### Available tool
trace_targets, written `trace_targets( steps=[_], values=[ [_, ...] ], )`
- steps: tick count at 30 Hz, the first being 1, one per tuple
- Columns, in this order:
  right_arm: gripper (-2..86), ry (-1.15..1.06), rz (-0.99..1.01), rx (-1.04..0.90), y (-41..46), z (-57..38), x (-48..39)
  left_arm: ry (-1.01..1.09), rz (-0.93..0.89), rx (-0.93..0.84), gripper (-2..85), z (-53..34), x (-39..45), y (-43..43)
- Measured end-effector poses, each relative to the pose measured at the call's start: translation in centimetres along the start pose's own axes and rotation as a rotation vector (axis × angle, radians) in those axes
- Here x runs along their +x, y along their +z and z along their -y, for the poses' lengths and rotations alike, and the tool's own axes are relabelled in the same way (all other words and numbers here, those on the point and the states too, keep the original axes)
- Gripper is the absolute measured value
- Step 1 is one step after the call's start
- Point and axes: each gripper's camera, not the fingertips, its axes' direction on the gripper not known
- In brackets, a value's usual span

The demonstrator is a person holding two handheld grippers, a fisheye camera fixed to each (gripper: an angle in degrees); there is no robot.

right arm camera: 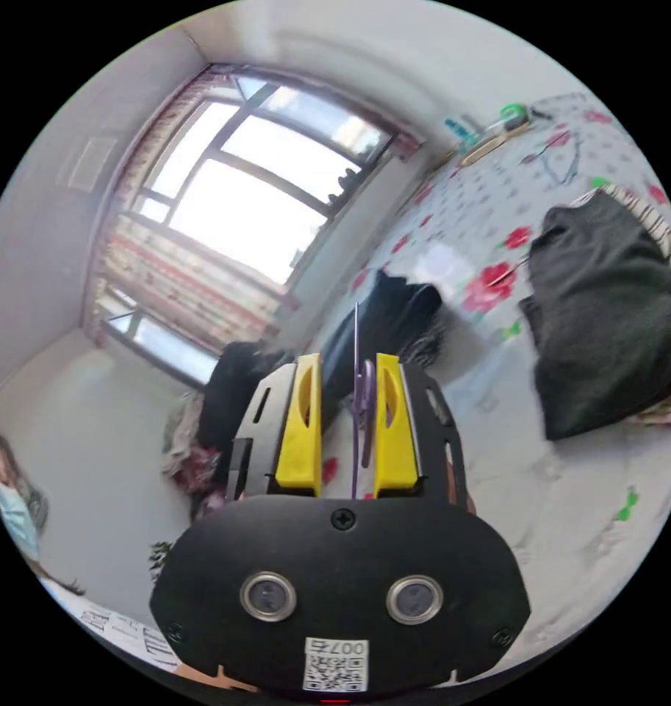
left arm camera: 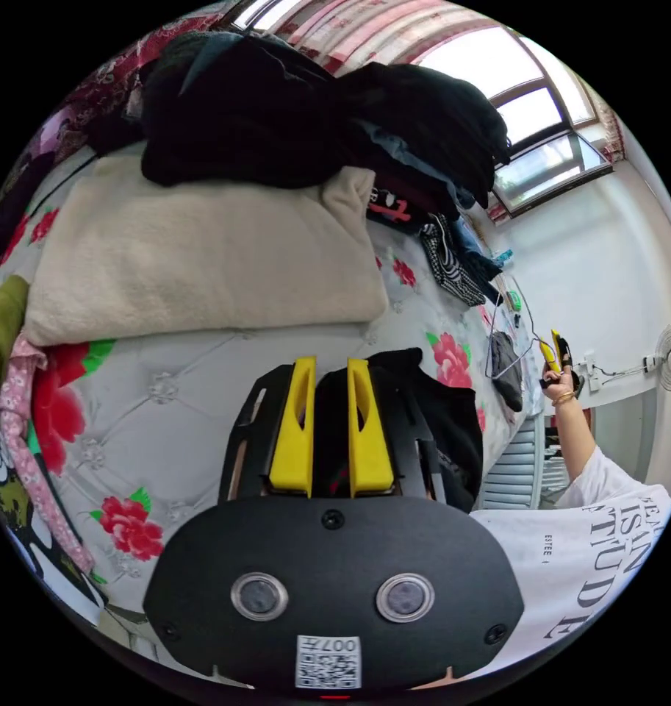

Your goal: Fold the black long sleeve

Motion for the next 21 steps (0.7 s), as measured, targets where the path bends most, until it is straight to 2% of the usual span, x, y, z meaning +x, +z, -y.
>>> trace_targets(
  steps=[1, 3, 5, 7, 8, 10, 13, 15, 16, 18, 19, 21],
  values=[
    [8.8, 0.036, -0.133, -0.009, -1.2, 1.0, 1.6, -0.003, 0.025, 0.014, 6.9, -0.5, -0.4, -0.8],
    [9.5, 0.053, -0.253, -0.051, -2.7, 1.1, 3.3, -0.01, 0.042, 0.012, 8.0, -1.7, -1.0, -1.7],
    [9.9, -0.003, -0.256, -0.133, -3.4, -0.5, 3.6, -0.021, 0.086, -0.01, 9.2, -4.0, -1.7, -2.4],
    [10.1, -0.127, -0.283, -0.313, -2.5, -5.2, 2.6, -0.025, 0.105, -0.036, 10.2, -6.0, -1.9, -2.4],
    [10.1, -0.159, -0.266, -0.373, -2.0, -6.7, 2.3, -0.031, 0.102, -0.056, 10.9, -7.3, -1.9, -2.1],
    [10.0, -0.235, -0.199, -0.615, 0.0, -13.2, 1.2, -0.032, 0.076, -0.085, 11.7, -8.9, -1.5, -1.3],
    [9.3, -0.314, -0.178, -0.833, 2.2, -20.1, 0.0, -0.01, 0.061, -0.146, 12.2, -10.5, -0.1, 1.1],
    [8.2, -0.356, -0.207, -0.874, 3.0, -22.6, -0.7, -0.005, 0.091, -0.208, 10.9, -10.8, 0.7, 3.1],
    [6.8, -0.401, -0.216, -0.807, 2.5, -23.3, -1.7, 0.003, 0.185, -0.18, 8.7, -11.0, 1.4, 3.2],
    [4.6, -0.414, -0.188, -0.933, 3.8, -24.5, -2.3, 0.03, 0.237, -0.199, 4.2, -10.9, 2.2, 3.7],
    [3.2, -0.403, -0.195, -1.019, 4.8, -25.1, -2.5, 0.041, 0.193, -0.216, 1.9, -10.8, 2.4, 3.7],
    [1.8, -0.426, -0.182, -0.988, 4.6, -24.8, -3.5, 0.027, 0.173, -0.226, 0.7, -11.0, 2.6, 3.3]
  ],
)
